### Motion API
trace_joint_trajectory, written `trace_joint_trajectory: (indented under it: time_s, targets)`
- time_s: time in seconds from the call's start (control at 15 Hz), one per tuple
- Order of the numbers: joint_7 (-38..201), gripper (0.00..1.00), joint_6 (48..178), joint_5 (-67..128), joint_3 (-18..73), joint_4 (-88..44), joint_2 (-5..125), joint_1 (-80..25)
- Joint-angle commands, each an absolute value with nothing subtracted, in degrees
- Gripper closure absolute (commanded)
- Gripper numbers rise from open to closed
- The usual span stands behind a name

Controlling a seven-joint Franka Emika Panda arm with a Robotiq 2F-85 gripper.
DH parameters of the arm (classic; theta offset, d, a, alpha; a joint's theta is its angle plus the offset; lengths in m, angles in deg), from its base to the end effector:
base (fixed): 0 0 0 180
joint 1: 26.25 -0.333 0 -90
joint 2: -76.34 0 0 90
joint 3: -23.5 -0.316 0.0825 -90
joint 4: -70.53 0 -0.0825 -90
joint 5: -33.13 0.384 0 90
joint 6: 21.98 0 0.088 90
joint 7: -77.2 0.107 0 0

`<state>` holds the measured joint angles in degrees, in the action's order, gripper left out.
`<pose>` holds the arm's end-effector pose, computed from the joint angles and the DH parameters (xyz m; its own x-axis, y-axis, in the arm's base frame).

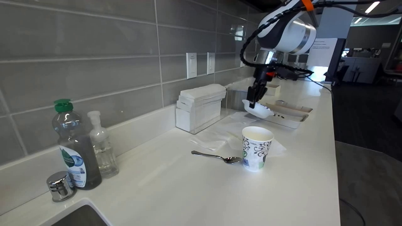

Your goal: Pour the contents from the bowl to the lunch pack

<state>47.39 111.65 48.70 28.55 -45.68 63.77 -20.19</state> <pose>0.5874 -0.1092 0.3490 0.9784 0.1372 0.1549 0.1580 -0.9787 -0.1313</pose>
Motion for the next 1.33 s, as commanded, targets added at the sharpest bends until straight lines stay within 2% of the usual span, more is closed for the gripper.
trace_joint_trajectory:
  time_s: [0.0,1.0,1.07,1.13,1.27]
  targets:
    - [55.8,0.98,112.9,42.3,27.8,-46.3,63.3,-20.9]
    - [78.9,0.98,119.9,24.4,28.1,-45.2,55.6,-26.4]
    - [78.7,0.68,118.7,24.5,27.8,-45.2,55.8,-26.4]
    - [78.3,0.66,118.5,23.8,27.7,-45.6,56.4,-26.5]
    - [76.3,0.52,118.4,23.7,26.9,-46.9,58.8,-26.5]
